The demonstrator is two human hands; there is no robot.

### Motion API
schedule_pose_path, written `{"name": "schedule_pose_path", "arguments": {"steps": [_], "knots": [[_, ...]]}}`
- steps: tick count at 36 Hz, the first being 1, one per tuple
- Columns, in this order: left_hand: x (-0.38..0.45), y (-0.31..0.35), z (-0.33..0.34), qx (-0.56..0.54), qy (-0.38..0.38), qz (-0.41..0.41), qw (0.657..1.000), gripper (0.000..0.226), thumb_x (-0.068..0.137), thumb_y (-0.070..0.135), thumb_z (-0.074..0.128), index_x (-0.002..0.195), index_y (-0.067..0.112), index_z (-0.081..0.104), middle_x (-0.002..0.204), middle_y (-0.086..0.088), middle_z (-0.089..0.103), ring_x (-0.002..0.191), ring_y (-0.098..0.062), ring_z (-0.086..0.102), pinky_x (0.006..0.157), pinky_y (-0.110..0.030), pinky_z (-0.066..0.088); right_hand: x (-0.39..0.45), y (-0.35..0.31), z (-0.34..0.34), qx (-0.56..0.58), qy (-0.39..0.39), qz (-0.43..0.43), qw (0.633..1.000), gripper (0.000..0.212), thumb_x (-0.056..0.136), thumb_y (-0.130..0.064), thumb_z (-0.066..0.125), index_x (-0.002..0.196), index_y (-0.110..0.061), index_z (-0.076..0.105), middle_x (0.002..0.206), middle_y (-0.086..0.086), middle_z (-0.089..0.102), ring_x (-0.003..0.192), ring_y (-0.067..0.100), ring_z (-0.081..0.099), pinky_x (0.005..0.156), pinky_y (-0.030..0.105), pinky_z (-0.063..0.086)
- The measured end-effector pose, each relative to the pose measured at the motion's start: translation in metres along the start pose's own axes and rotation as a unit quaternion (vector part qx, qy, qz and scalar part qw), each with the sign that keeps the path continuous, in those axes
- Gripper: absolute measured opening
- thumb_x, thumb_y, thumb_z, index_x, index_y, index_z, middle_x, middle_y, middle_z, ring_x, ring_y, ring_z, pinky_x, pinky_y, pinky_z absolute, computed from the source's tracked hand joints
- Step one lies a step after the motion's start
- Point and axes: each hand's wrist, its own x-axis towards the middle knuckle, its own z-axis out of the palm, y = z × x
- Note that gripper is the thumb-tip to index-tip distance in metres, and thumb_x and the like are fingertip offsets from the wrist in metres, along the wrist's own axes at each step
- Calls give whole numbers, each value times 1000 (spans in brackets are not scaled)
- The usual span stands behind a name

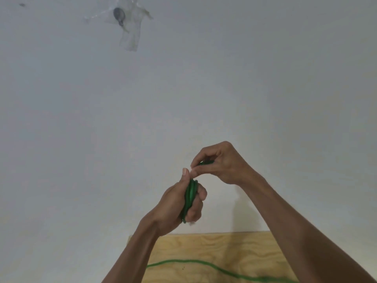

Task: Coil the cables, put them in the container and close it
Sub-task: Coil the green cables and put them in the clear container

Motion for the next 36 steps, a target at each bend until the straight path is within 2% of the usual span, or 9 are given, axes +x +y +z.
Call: {"name": "schedule_pose_path", "arguments": {"steps": [8, 11, 14, 19, 23, 26, 31, 34, 36], "knots": [[2, 9, 16, -77, -21, 94, 992, 50, 100, 51, 43, 83, 6, 58, 50, -7, 40, 43, -17, 37, 54, -30, 40, -20, 41, 26, 208, 42, 57, 976, 19, 78, -16, 72, 86, 1, 71, 79, 32, 67, 74, 30, 62, 70, 37, 51], [7, 13, 14, -96, -13, 120, 988, 43, 89, 50, 57, 83, 8, 64, 53, -7, 47, 45, -18, 44, 55, -31, 42, -37, 47, 44, 254, 31, 116, 960, 22, 89, 0, 57, 71, -6, 68, 57, 2, 67, 53, 16, 64, 57, 23, 52], [12, 15, 10, -97, -4, 134, 986, 41, 85, 47, 61, 85, 7, 62, 54, -7, 49, 46, -18, 47, 52, -30, 42, -52, 49, 64, 202, 51, 160, 965, 62, 94, 16, 42, 53, -26, 62, 51, -8, 54, 51, 15, 45, 50, 27, 42], [19, 21, -3, -44, 44, 165, 984, 32, 86, 42, 64, 85, 11, 57, 59, -5, 54, 51, -18, 50, 57, -31, 45, -69, 46, 75, 141, 29, 220, 965, 34, 104, -23, 51, 75, -12, 66, 53, -10, 53, 49, 12, 38, 50, 29, 36], [23, 25, -18, 78, 119, 172, 975, 29, 96, 41, 58, 79, 17, 63, 65, -10, 59, 64, -28, 50, 67, -45, 43, -83, 46, 78, 38, 7, 199, 979, 21, 102, -26, 53, 113, -21, 71, 68, -9, 61, 54, 8, 44, 53, 18, 39], [20, 21, -19, 174, 128, 155, 964, 36, 104, 33, 51, 75, 16, 63, 69, -18, 64, 66, -27, 54, 68, -41, 45, -81, 32, 65, -98, -36, 164, 981, 20, 101, -26, 53, 106, -19, 70, 72, -8, 64, 53, 2, 53, 57, 15, 43], [18, 12, -16, 243, 124, 143, 951, 35, 105, 19, 48, 76, 6, 61, 69, -11, 67, 60, -11, 60, 62, -14, 46, -67, -1, 39, -302, -101, 112, 941, 25, 97, -26, 53, 117, -26, 69, 83, -5, 68, 67, 16, 58, 74, 37, 55], [15, 6, -16, 281, 109, 117, 946, 50, 106, 26, 46, 62, 3, 55, 55, 1, 54, 50, -10, 45, 54, -18, 39, -54, -16, 22, -291, -84, 66, 951, 13, 88, -22, 68, 100, -23, 74, 89, -6, 74, 60, 7, 55, 66, 25, 53], [10, 5, -14, 270, 83, 70, 957, 55, 108, 31, 40, 67, 1, 62, 59, -7, 65, 54, -17, 54, 56, -23, 43, -45, -17, 11, -237, -77, 56, 967, 16, 75, -21, 83, 88, -21, 74, 79, -10, 71, 51, 7, 53, 56, 19, 47]]}}
